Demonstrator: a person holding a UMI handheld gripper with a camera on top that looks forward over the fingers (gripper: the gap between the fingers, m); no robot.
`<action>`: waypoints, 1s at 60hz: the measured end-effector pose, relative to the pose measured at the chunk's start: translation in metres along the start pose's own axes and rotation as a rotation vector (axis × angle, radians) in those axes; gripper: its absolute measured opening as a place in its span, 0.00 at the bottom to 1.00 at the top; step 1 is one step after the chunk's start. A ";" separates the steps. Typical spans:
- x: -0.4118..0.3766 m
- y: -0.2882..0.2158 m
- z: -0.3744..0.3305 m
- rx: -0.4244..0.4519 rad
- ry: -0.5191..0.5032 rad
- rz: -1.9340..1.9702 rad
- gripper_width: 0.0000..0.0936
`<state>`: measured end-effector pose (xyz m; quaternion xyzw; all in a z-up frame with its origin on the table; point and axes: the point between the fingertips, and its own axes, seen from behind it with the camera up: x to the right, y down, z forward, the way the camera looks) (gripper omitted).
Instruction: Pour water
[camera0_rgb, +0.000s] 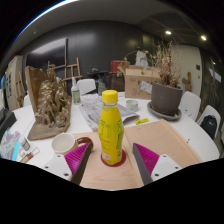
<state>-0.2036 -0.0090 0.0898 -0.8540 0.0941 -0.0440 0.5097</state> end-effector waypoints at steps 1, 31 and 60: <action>0.001 0.001 -0.007 -0.010 0.005 0.001 0.91; -0.018 0.002 -0.271 -0.035 -0.037 -0.122 0.92; -0.012 0.003 -0.355 -0.022 -0.028 -0.123 0.92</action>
